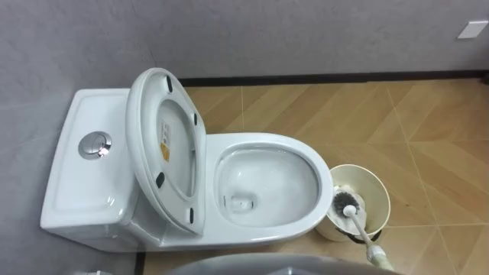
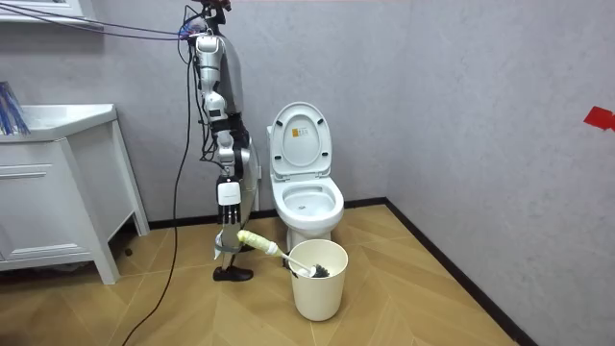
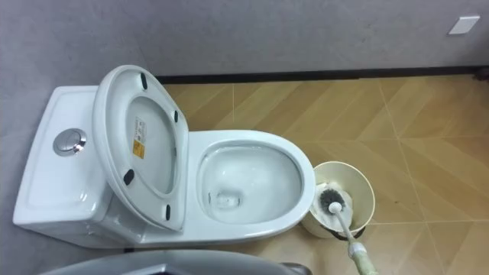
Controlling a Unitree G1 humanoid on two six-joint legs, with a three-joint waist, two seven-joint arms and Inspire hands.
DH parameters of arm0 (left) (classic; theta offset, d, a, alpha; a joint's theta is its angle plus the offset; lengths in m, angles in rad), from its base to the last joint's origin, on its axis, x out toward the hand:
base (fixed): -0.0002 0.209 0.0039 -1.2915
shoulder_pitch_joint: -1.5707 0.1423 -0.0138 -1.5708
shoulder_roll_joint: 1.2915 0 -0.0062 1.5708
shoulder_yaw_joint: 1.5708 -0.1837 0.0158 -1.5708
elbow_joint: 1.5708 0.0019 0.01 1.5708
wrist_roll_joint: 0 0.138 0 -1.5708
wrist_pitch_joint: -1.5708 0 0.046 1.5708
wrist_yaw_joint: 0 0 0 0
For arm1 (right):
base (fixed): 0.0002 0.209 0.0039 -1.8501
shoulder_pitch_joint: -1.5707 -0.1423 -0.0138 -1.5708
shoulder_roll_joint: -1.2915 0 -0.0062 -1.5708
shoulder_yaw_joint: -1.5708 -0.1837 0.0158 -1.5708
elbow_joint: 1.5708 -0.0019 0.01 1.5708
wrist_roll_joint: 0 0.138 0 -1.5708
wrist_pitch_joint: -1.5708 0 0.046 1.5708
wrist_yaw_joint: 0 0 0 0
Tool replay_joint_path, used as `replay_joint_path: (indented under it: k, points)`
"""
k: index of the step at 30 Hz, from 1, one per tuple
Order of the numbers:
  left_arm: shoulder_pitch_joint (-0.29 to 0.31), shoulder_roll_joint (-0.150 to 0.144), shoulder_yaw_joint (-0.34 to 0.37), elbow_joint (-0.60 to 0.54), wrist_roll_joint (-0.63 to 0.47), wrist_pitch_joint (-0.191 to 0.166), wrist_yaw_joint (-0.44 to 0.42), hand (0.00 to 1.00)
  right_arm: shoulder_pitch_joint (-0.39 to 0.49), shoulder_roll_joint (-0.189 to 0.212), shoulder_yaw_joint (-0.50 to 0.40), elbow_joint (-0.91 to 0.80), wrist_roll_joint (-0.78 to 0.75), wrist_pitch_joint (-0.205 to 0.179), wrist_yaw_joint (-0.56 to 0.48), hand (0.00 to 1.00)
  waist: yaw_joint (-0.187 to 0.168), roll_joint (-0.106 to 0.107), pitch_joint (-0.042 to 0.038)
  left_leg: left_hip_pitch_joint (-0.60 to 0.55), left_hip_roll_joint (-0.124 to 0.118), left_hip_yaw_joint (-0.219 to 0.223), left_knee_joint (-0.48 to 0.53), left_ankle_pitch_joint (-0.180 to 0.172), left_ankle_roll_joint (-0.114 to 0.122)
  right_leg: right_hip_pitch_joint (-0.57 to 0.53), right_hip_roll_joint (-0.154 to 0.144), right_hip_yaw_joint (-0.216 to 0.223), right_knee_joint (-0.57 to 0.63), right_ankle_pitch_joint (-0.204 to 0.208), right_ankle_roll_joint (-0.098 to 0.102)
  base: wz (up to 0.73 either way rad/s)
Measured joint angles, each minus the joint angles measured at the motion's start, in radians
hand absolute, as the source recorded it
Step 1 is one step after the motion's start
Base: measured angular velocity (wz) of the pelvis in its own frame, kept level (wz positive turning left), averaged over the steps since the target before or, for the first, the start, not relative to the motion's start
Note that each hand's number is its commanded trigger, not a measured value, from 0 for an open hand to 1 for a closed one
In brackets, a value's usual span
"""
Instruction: Brush toilet
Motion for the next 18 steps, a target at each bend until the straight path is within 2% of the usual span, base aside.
replay_joint_path:
  k: [18]
  points:
    - [0.001,0.001,0.002,-0.001,0.001,0.003,0.024,0.0,-0.007,0.0,0.0,-0.026,-0.001,0.0,-0.032,0.0,0.003,0.003,-0.0005,-0.001,-0.001,0.0,0.003,0.0,0.0,-0.003,-0.002,0.002,0.0,-0.003,0.001,0.0]
